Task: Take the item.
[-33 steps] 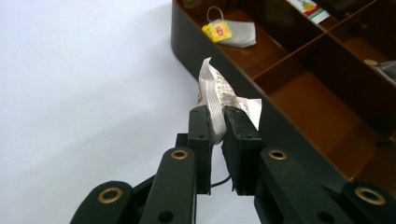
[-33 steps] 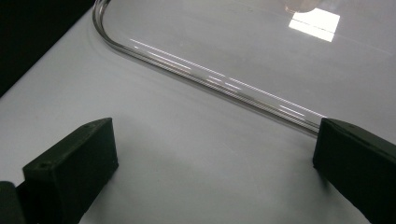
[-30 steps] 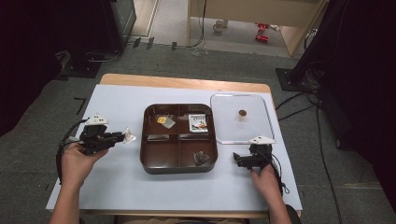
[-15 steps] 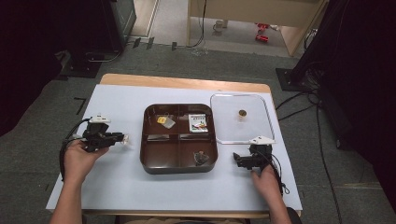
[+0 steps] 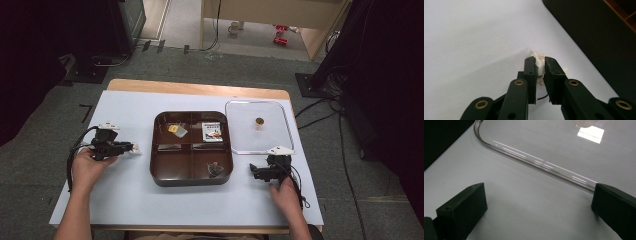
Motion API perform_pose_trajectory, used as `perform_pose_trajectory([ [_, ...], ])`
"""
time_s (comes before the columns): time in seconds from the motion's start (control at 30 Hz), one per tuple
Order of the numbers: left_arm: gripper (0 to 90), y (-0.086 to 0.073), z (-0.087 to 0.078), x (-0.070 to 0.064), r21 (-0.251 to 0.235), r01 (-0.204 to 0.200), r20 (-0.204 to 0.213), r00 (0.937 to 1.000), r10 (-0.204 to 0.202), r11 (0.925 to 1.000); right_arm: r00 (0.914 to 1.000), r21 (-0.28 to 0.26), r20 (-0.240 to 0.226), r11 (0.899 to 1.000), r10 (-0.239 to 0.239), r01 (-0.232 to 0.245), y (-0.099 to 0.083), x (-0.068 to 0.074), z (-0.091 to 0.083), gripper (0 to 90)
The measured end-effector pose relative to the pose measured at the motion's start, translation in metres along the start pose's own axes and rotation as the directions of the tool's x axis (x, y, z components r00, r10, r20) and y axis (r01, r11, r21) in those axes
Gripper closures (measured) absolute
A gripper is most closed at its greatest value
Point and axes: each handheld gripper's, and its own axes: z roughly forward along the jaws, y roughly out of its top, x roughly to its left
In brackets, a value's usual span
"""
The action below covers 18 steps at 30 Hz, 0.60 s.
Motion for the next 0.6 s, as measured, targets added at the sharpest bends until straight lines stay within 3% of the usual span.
perform_pose_trajectory([
  [0.13, 76.0, 0.000, 0.000, 0.000, 0.000, 0.001, -0.006, 1.0000, -0.001, 1.0000, 1.0000, 0.000, 0.000, 1.000, 0.001, -0.001, 0.000, 0.000, 0.000, 0.0],
  [0.27, 68.0, 0.000, -0.002, 0.001, -0.001, 0.016, -0.007, 0.9999, -0.016, 0.9999, 1.0000, 0.001, -0.001, 1.000, 0.002, -0.002, 0.000, 0.000, 0.000, 0.0],
  [0.6, 61.1, 0.001, -0.014, 0.000, -0.058, 0.025, -0.007, 0.9997, -0.025, 0.9980, 1.0000, 0.002, -0.002, 1.000, 0.003, -0.003, 0.000, 0.000, 0.000, 0.0],
])
